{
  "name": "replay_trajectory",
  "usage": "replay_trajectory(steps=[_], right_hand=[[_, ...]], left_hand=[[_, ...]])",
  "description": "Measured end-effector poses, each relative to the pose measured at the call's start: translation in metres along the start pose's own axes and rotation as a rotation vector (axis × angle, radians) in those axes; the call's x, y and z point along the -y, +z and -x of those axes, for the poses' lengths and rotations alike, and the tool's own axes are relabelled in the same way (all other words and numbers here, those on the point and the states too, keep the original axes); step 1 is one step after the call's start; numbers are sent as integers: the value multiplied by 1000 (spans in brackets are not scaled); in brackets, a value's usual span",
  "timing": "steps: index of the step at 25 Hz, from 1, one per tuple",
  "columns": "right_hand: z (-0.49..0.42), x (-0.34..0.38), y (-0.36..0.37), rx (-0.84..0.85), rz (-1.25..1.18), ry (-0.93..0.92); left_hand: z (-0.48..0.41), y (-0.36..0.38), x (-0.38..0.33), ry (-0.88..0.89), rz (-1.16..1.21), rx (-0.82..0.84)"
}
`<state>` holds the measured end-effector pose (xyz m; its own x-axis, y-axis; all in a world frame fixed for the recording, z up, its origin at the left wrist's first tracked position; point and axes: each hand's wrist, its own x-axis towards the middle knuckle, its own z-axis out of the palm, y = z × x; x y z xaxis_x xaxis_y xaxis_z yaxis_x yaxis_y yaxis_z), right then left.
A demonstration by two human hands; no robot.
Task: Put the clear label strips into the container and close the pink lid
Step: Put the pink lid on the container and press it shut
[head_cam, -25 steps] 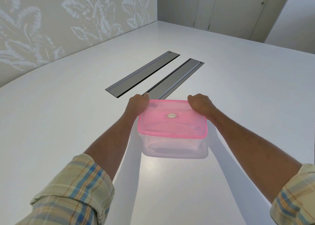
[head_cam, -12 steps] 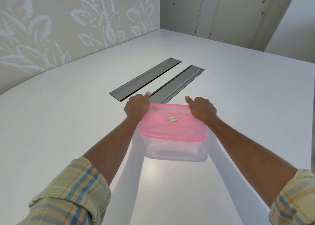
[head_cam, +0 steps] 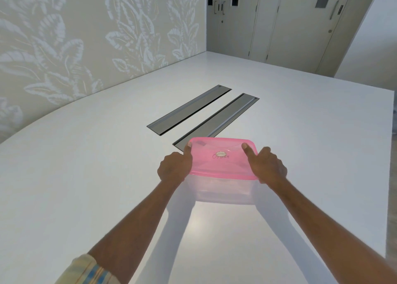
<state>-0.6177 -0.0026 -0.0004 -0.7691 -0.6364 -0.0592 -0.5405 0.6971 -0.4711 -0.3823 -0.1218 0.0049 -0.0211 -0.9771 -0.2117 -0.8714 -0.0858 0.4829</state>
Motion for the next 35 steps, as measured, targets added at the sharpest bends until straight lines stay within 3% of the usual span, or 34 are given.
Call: replay_trajectory(steps=[12, 19, 28, 35], right_hand=[[19, 4, 3, 13, 70, 46], [22, 6, -2, 32, 61, 27], [25, 9, -4, 54, 98, 32], [24, 9, -4, 50, 94, 37]], left_hand=[[16, -2, -7, -21, -9, -62], [15, -23, -27, -90, -63, 122], [0, -1, -24, -269, -24, 107], [14, -5, -29, -276, 55, 97]])
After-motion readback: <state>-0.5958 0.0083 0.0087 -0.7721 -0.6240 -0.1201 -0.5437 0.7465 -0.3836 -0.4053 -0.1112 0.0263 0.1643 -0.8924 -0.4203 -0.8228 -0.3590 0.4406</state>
